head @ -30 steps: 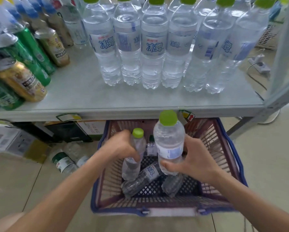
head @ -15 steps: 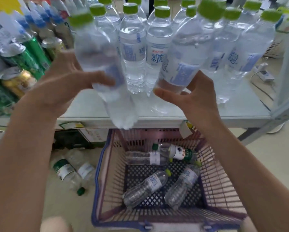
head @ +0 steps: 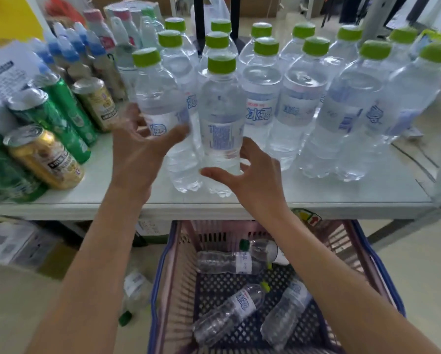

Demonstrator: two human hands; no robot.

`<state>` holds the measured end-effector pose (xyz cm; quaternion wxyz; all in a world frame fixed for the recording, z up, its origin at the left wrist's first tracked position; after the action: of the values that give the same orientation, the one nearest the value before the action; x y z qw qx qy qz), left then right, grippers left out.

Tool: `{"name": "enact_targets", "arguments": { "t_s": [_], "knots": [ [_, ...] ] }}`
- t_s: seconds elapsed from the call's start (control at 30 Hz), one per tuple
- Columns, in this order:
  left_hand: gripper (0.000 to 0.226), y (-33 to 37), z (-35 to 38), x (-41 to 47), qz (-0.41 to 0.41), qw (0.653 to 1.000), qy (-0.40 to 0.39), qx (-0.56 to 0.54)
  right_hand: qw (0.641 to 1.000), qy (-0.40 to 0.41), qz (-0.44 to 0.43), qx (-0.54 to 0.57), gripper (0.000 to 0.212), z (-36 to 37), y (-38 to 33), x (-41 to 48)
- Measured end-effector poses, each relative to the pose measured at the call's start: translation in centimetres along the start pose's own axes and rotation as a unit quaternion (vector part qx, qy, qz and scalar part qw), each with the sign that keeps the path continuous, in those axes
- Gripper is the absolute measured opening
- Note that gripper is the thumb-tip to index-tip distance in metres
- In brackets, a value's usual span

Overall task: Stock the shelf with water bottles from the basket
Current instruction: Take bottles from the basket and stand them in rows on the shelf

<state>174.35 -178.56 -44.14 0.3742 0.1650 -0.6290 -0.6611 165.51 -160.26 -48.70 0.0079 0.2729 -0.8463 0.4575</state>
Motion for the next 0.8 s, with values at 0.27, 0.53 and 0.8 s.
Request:
{"name": "enact_targets", "arguments": {
  "t_s": [0.27,0.53,0.8],
  "knots": [
    [0.09,-5.0,0.3,-1.8,-0.05,0.993,-0.042,0.098,0.982,0.001,-0.034,-0.188,0.073,0.8,-1.2,-0.8],
    [0.06,-5.1,0.9,-2.2,-0.039,0.994,-0.07,0.075,0.957,-0.069,-0.003,-0.283,0.082,1.2,-0.8,-0.7],
    [0.077,-5.3,0.7,-2.0,-0.032,0.997,-0.054,0.051,0.967,-0.092,-0.01,-0.239,0.067,1.1,0.2,-0.2]
  ]
}}
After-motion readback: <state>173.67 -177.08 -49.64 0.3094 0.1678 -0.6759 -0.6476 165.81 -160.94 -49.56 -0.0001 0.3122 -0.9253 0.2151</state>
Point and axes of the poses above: each hand's wrist, its own x-axis towards the middle knuckle, its own z-axis out of the palm, y = z × x, the point moved 4 cm from there along x, towards the middle knuckle, and after that the axes turned 10 degrees about -x, right-handed, at the moved point
